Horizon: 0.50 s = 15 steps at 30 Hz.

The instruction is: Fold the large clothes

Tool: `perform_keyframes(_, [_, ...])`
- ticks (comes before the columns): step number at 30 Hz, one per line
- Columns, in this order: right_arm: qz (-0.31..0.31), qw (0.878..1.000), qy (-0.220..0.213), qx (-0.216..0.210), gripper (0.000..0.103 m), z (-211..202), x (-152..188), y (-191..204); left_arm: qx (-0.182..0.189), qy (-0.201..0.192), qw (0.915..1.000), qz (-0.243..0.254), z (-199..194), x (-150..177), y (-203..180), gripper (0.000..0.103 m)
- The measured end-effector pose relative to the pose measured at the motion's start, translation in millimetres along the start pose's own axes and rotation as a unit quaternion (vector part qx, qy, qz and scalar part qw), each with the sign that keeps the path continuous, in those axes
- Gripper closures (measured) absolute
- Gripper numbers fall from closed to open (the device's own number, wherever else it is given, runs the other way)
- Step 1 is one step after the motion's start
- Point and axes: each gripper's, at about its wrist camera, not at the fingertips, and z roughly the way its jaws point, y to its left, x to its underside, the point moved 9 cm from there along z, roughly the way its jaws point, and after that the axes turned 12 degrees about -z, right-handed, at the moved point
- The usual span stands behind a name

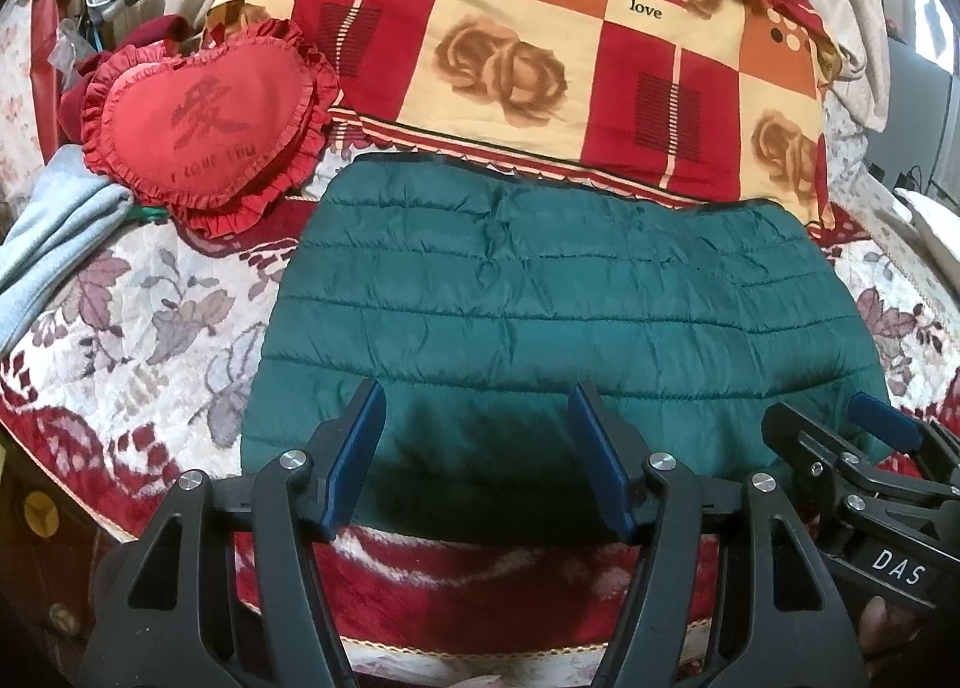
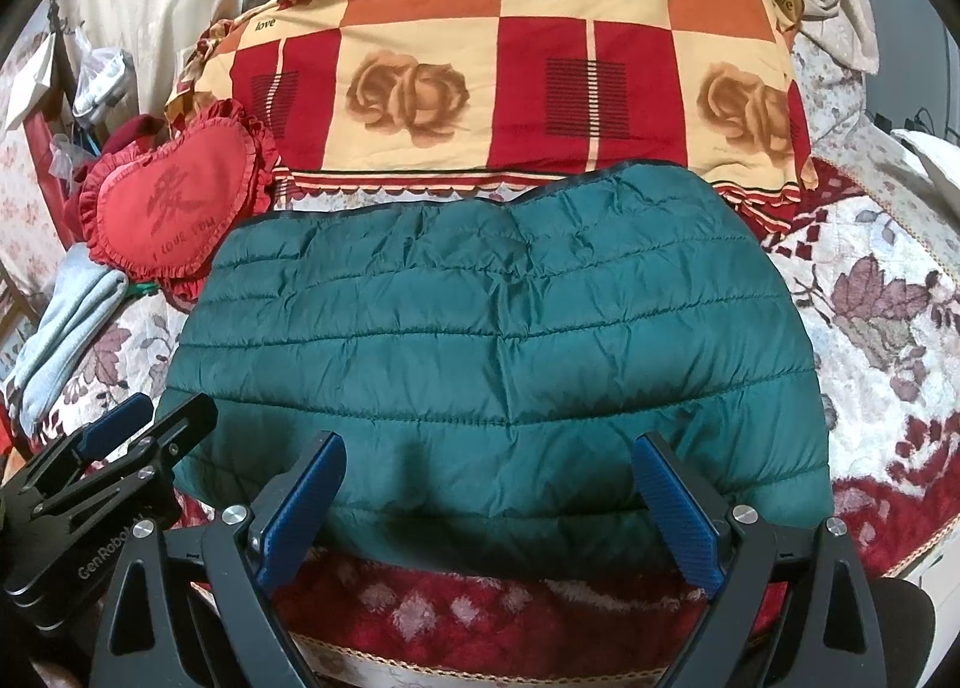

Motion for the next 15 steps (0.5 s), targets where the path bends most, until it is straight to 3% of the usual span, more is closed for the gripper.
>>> perform_keyframes(15, [0.004,1.000,0.001,-0.004,0.008,2.9,1.0,1.1,0.000,-0.004,1.0000,0.000,-0.6,-0.2,-0.4,0.039])
